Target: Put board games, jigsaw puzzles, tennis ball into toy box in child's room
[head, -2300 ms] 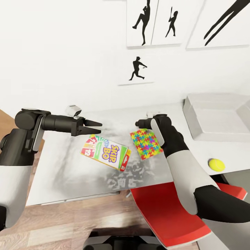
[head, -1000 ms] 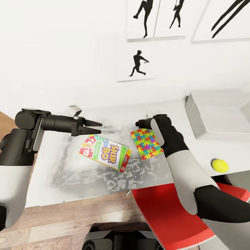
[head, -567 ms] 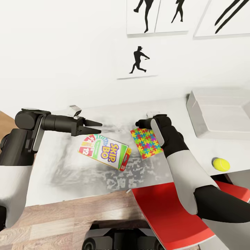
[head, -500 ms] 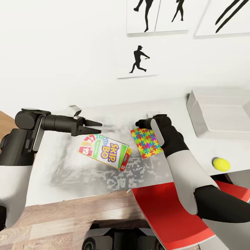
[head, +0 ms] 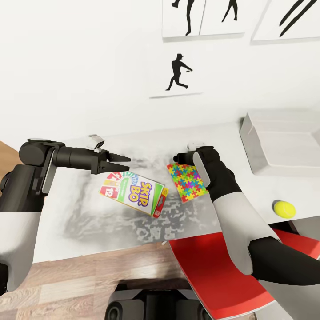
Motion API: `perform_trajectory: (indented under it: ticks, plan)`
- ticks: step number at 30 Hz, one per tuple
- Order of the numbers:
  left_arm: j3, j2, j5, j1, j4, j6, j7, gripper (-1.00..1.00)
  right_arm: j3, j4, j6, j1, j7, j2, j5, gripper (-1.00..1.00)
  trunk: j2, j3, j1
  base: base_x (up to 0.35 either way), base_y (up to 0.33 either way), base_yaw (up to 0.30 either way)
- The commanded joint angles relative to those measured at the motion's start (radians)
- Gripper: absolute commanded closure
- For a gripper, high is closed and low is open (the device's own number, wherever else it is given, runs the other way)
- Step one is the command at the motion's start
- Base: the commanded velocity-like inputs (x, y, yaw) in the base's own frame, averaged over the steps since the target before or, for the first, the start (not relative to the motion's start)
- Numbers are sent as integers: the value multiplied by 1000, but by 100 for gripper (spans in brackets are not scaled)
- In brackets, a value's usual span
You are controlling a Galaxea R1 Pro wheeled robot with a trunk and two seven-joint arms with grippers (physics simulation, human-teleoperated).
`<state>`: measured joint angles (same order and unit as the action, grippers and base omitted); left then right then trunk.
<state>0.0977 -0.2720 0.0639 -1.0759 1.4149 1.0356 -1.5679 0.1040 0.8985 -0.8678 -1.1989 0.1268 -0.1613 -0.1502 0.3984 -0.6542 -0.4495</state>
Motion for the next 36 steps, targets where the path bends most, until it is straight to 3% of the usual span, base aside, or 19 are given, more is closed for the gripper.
perform_trajectory:
  ticks: [1,36]
  plan:
    - [2,-1,3,-1,0,11,-1,-100,2,1,-3,-1,10,0,-11,-100,2,-2,-1,0,0,0]
    - [2,-1,3,-1,0,11,-1,-100,2,2,-2,1,10,1,-11,-100,2,-2,-1,-27,-27,0]
